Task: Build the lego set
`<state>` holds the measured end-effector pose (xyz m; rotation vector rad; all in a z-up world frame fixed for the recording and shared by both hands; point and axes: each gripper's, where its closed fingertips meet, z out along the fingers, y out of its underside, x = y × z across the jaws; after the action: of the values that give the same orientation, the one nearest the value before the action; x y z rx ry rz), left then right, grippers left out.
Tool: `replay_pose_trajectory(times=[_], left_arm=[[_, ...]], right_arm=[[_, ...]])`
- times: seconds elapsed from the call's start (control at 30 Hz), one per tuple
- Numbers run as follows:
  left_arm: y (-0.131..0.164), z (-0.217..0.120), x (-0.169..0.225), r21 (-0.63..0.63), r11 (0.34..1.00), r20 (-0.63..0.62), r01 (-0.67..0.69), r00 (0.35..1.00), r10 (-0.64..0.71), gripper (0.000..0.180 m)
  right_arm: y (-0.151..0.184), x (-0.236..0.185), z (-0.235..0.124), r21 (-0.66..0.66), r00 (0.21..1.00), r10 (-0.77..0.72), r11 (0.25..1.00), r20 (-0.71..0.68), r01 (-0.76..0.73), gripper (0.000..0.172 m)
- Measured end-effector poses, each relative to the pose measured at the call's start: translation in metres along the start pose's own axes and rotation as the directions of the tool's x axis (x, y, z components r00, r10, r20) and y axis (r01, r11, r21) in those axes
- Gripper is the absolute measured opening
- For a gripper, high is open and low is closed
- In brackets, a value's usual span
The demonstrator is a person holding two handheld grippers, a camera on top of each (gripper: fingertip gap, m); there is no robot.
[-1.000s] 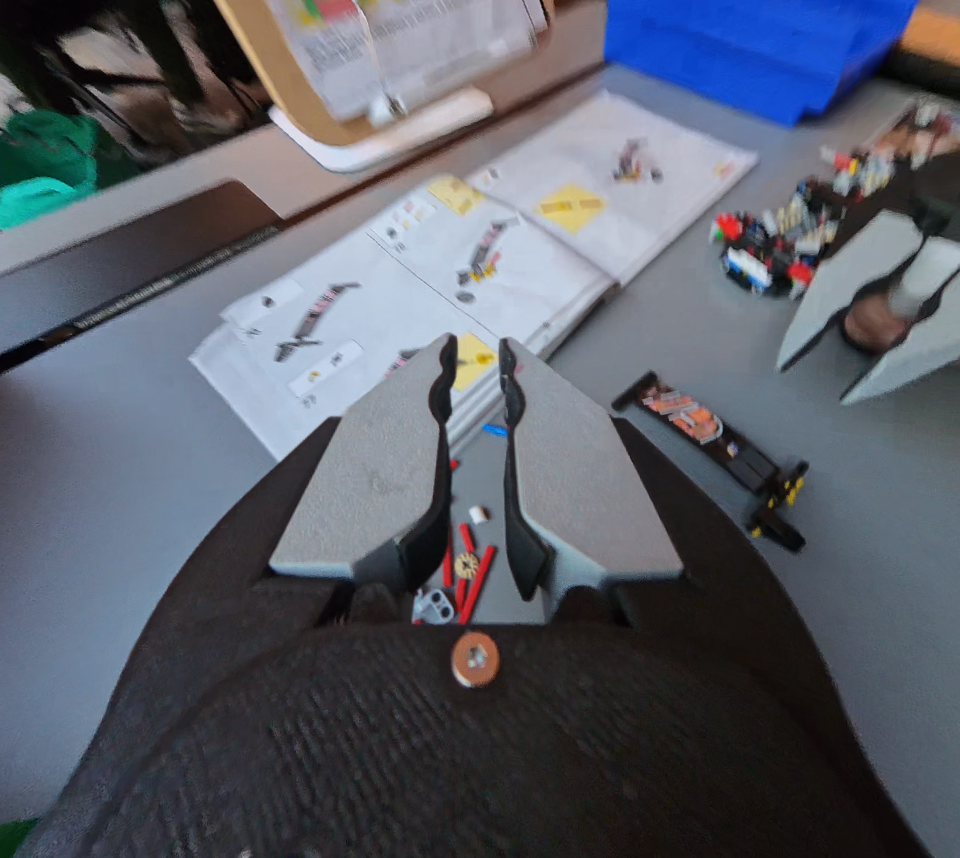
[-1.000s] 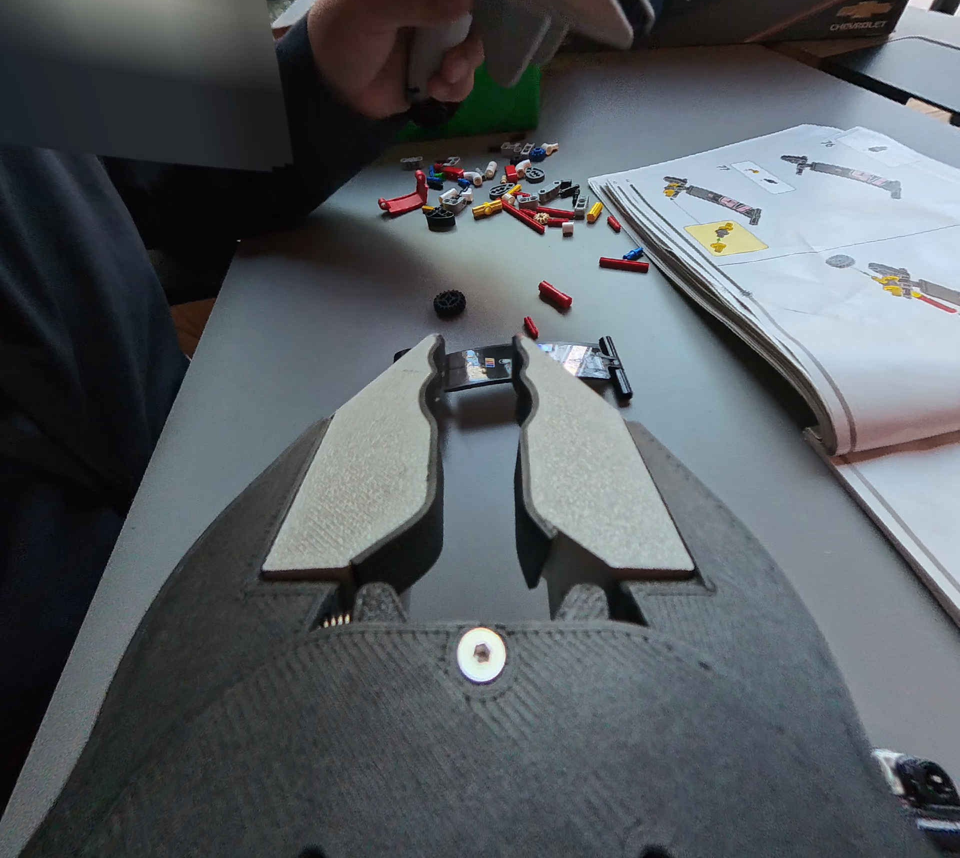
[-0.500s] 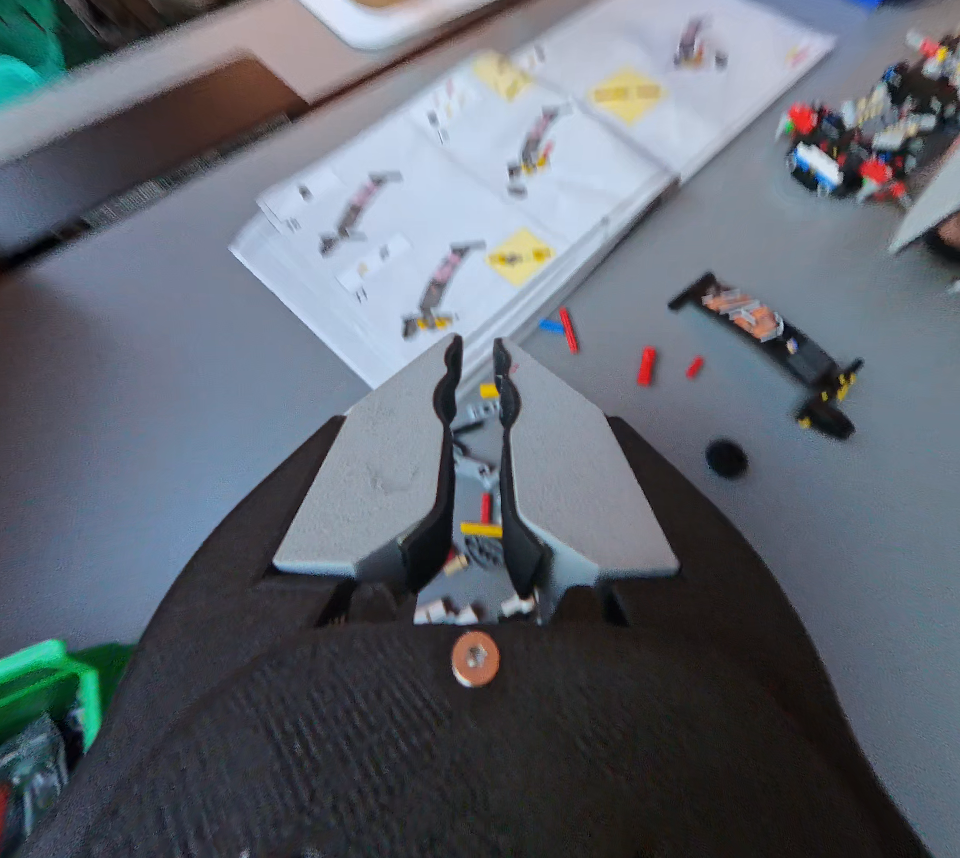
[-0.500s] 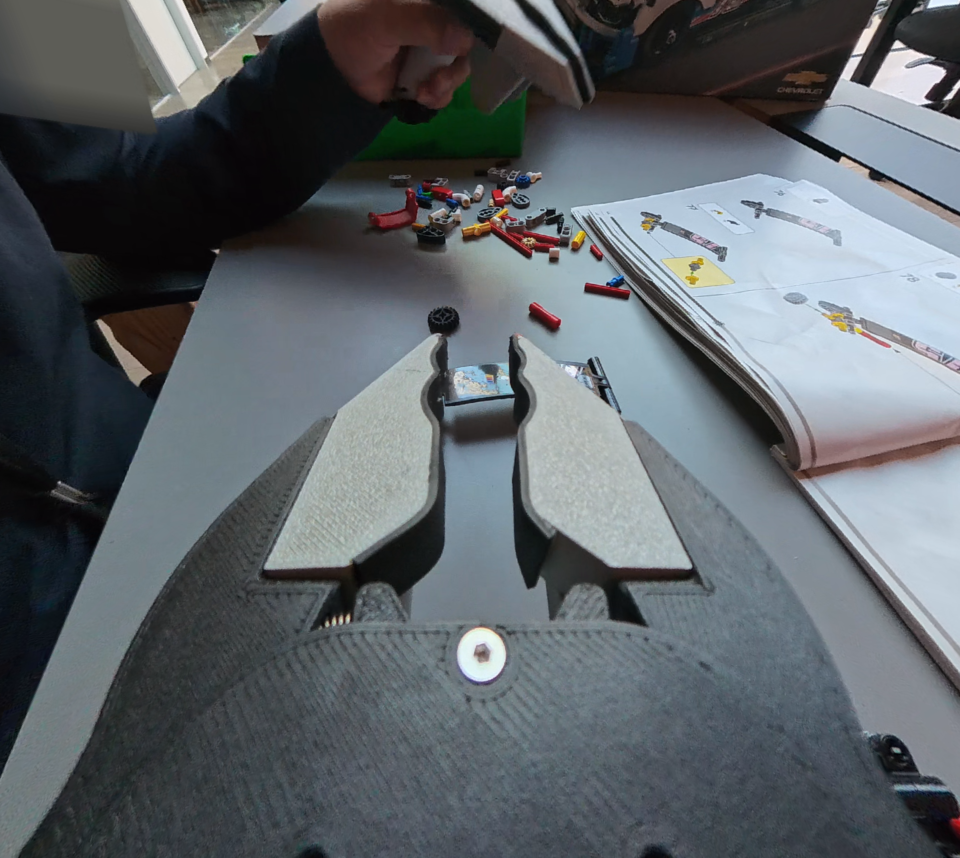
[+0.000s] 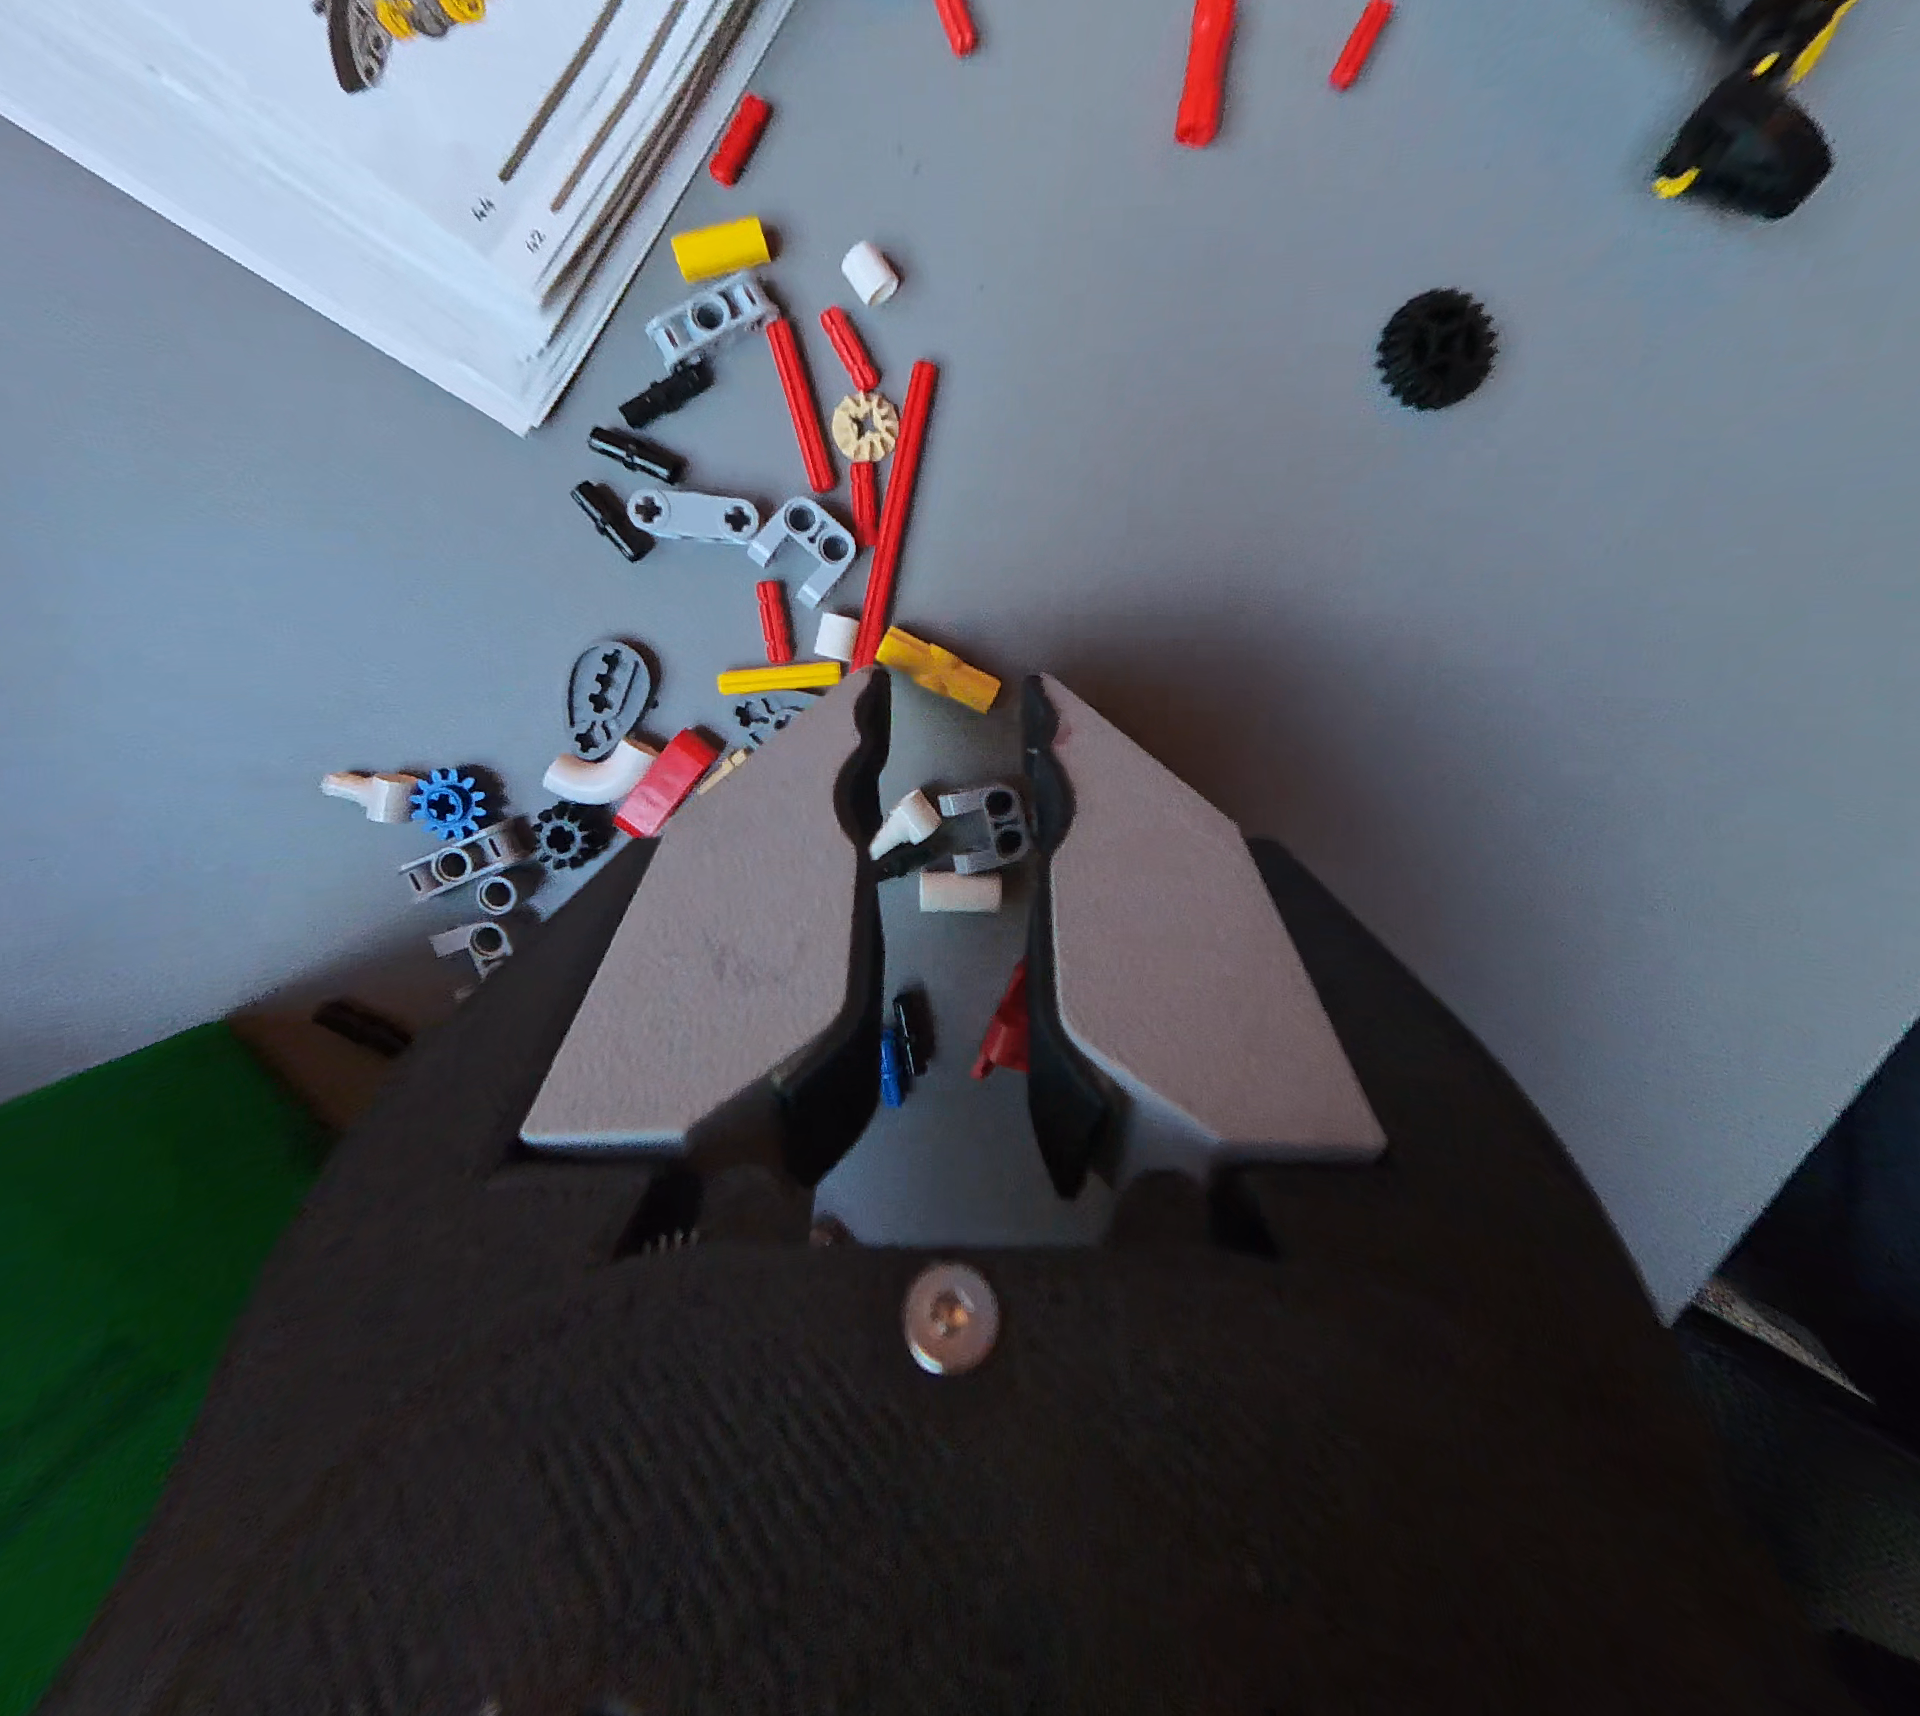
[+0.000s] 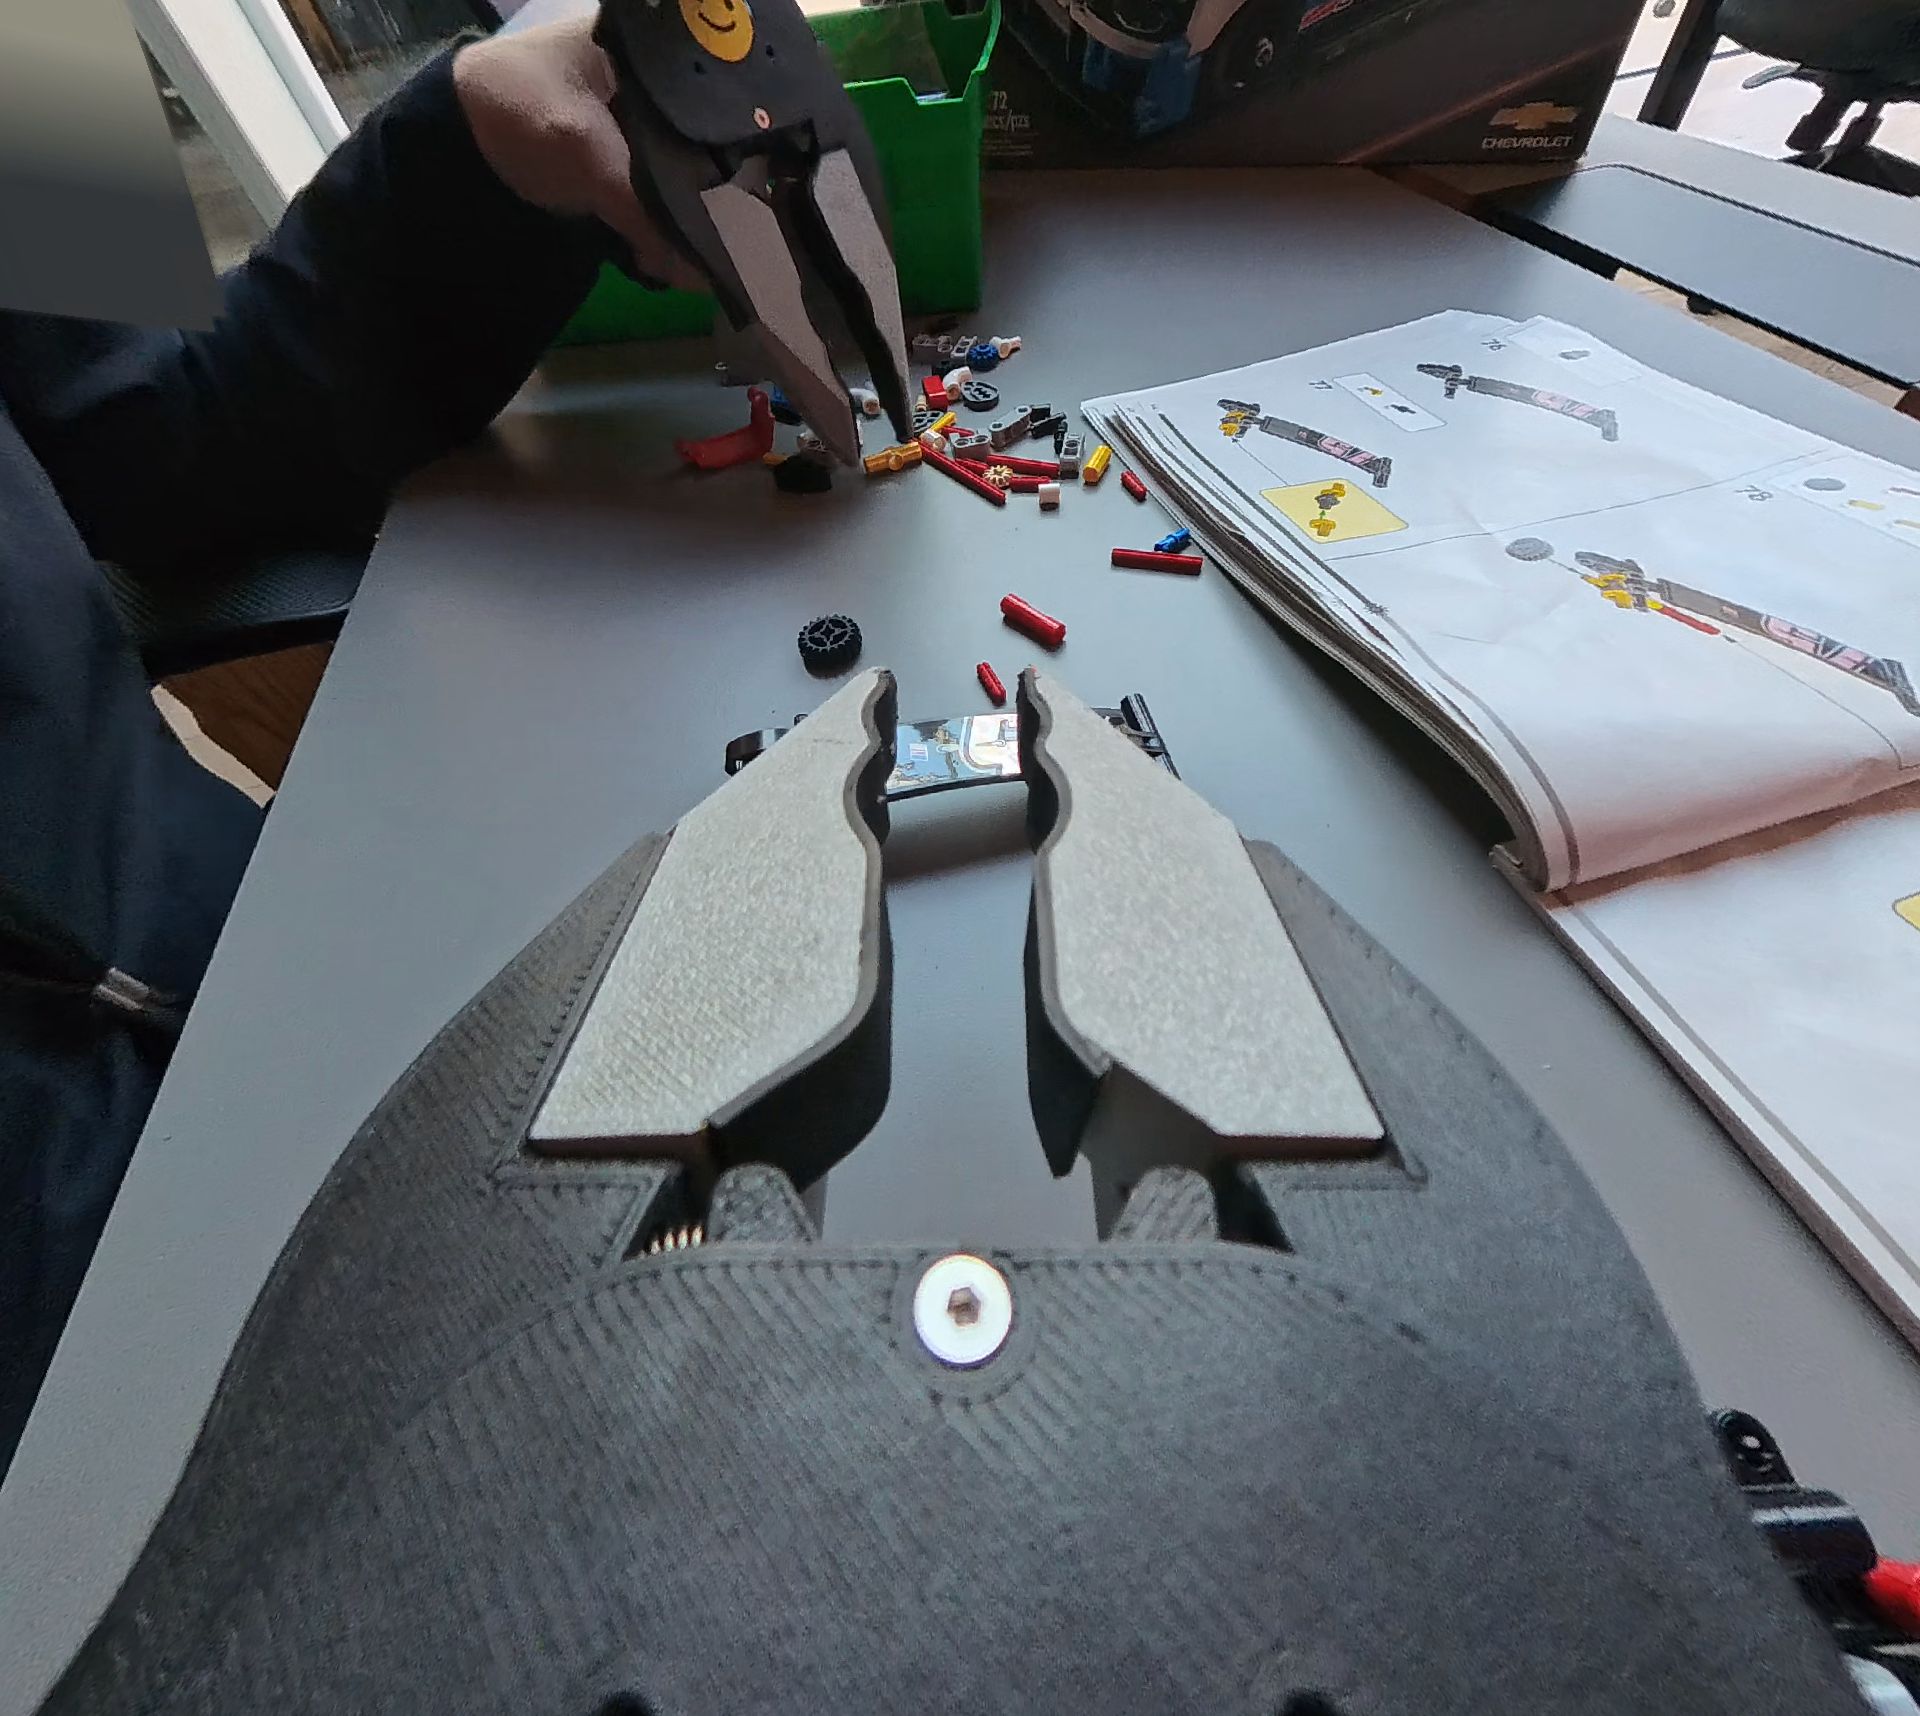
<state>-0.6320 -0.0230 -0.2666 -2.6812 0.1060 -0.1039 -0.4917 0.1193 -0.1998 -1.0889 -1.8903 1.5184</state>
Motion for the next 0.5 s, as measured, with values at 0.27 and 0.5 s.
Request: replay_pose_trajectory(times=[0.27, 0.5], left_arm=[[0.001, 0.0059, -0.0005, -0.005, 0.999, 0.016, -0.033, 0.999, 0.034, 0.015], [-0.0019, 0.0071, -0.0006, 0.029, 0.998, -0.001, -0.048, 0.999, 0.048, 0.014]], right_arm=[[0.0009, -0.0036, 0.002, -0.004, 1.0, 0.011, 1.0, 0.029, -0.011, 0.02], [0.0035, -0.0088, 0.0041, -0.021, 0.999, -0.001, 1.0, 0.052, 0.002, 0.02]])
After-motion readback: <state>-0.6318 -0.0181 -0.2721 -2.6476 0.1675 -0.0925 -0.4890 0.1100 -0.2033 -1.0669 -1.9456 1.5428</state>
